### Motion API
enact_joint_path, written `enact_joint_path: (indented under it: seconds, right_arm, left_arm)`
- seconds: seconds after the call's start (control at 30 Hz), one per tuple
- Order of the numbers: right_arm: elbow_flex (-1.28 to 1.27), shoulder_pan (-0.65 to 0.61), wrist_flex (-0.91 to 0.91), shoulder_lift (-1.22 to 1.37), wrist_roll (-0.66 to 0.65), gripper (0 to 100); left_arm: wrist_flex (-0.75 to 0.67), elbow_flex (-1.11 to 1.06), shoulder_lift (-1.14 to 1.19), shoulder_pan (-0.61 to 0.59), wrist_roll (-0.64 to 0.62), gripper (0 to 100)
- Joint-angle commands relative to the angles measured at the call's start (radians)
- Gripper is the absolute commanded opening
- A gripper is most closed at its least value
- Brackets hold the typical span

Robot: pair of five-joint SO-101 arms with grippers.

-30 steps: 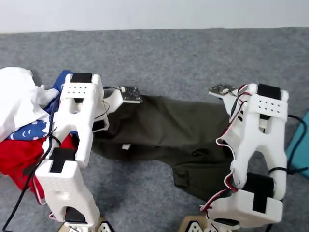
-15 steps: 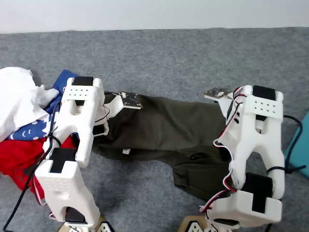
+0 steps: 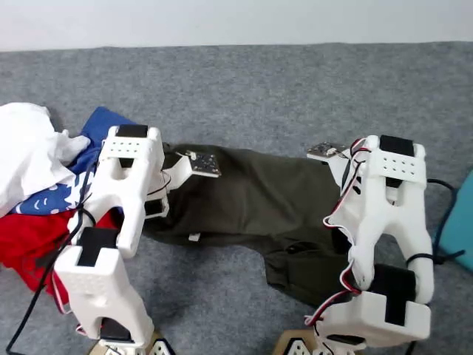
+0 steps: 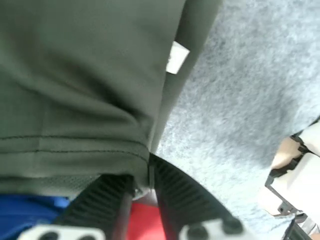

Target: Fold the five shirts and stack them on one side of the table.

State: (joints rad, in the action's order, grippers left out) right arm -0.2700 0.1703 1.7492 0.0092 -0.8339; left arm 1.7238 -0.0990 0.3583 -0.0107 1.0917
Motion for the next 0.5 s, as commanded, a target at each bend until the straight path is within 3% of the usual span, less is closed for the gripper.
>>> enact_joint_path:
  seconds: [0.0, 0.47]
  right_arm:
    - [0.006, -0.010, 0.002, -0.053, -0.009, 1.0]
    - [0.006, -0.010, 0.002, -0.053, -0.009, 1.0]
  left_arm:
    - [0.031, -0.004, -0.074, 0.006, 0.005, 0]
    - [0.031, -0.004, -0.064, -0.064, 0.006, 0]
